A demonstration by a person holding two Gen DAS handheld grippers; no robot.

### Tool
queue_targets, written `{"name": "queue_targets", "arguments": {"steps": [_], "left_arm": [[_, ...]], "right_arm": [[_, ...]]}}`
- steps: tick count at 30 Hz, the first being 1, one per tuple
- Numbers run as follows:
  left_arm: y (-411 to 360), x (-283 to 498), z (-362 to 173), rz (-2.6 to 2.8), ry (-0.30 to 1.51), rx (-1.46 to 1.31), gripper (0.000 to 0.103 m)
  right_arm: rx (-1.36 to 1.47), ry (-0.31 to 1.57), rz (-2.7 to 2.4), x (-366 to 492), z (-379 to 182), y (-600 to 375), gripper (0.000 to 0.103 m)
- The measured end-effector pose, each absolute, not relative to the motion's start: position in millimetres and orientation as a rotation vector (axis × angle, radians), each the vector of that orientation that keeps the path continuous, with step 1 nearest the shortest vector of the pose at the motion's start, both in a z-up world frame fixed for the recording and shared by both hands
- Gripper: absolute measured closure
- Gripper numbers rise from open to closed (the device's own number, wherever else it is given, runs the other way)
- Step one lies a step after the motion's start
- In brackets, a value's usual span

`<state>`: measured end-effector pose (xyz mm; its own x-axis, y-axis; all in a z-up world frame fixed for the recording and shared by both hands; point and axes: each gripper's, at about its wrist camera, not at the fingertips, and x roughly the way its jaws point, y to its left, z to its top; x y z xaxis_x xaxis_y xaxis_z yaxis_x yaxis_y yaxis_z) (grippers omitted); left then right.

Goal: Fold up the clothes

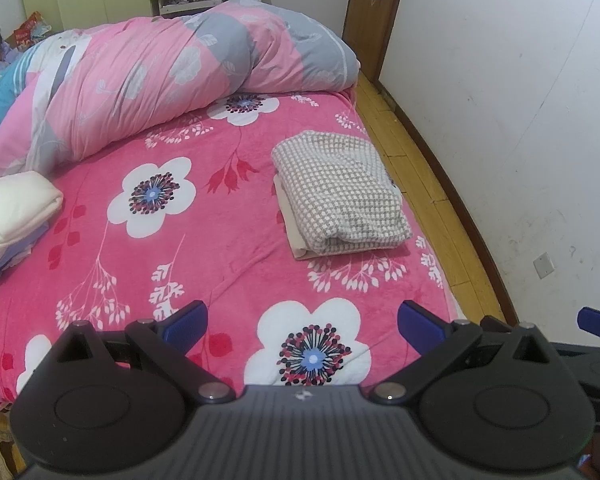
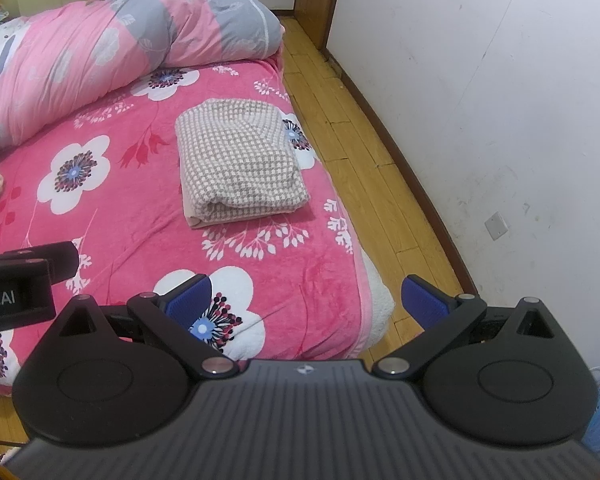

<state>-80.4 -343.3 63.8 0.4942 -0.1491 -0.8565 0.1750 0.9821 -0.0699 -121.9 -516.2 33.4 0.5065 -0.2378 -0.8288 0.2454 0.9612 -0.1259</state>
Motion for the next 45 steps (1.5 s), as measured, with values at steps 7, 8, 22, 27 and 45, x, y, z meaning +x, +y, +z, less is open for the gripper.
{"name": "queue_targets", "arguments": {"steps": [7,8,22,27,45], "left_arm": [[-342,-79,63,-0.189,1.037,0.023,0.001],[-342,-79,63,-0.188,1.038,0.023,0.001],[-340,-77,62,-0.184,1.042,0.028,0.001],[-339,-76,61,-0.178,1.044,0.027,0.001],[-337,-72,61,-0.168,1.051,0.019,0.001]], "right_arm": [[0.004,0.999,-0.288,-119,34,-517,0.001],[0.004,0.999,-0.287,-119,34,-517,0.001],[0.006,0.998,-0.285,-118,32,-517,0.001],[0.005,1.000,-0.282,-116,31,-518,0.001],[0.001,1.005,-0.275,-110,31,-517,0.001]]}}
